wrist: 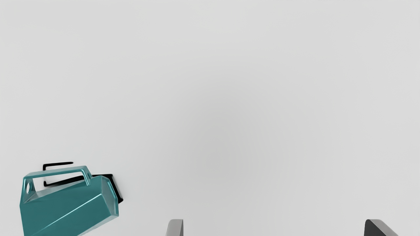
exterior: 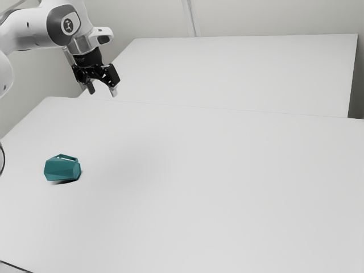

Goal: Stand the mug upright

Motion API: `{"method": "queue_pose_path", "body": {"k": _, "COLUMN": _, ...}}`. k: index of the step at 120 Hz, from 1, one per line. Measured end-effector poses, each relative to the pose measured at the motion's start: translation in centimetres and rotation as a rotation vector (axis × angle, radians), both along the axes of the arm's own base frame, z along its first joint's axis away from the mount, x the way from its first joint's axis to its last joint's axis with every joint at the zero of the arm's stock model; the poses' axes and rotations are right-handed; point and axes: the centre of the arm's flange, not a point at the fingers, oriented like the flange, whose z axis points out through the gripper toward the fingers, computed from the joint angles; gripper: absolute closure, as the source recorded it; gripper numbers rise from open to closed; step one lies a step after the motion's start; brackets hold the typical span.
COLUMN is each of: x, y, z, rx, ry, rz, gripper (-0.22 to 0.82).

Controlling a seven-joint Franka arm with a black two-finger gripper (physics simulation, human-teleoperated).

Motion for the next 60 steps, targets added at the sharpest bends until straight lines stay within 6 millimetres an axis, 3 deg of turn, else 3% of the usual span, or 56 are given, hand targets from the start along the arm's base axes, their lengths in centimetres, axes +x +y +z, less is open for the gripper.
{"method": "queue_pose_path", "body": {"k": 28, "x": -0.1, "y": 0.0, "z": 0.3, "rx": 0.002, "ry": -0.01, "rz": 0.015, "gripper": 0.0}}
{"method": "queue_pose_path", "body": {"k": 43, "x": -1.1, "y": 0.2, "z": 0.5, "rx": 0.009, "ry": -0.003, "rz": 0.023, "gripper": 0.0}}
{"method": "queue_pose_path", "body": {"k": 51, "x": -1.8, "y": 2.7, "z": 0.9, "rx": -0.01, "ry": -0.008, "rz": 0.058, "gripper": 0.0}}
{"method": "queue_pose_path", "body": {"k": 60, "x": -3.3, "y": 8.8, "z": 0.9, "rx": -0.088, "ry": -0.017, "rz": 0.151, "gripper": 0.0}}
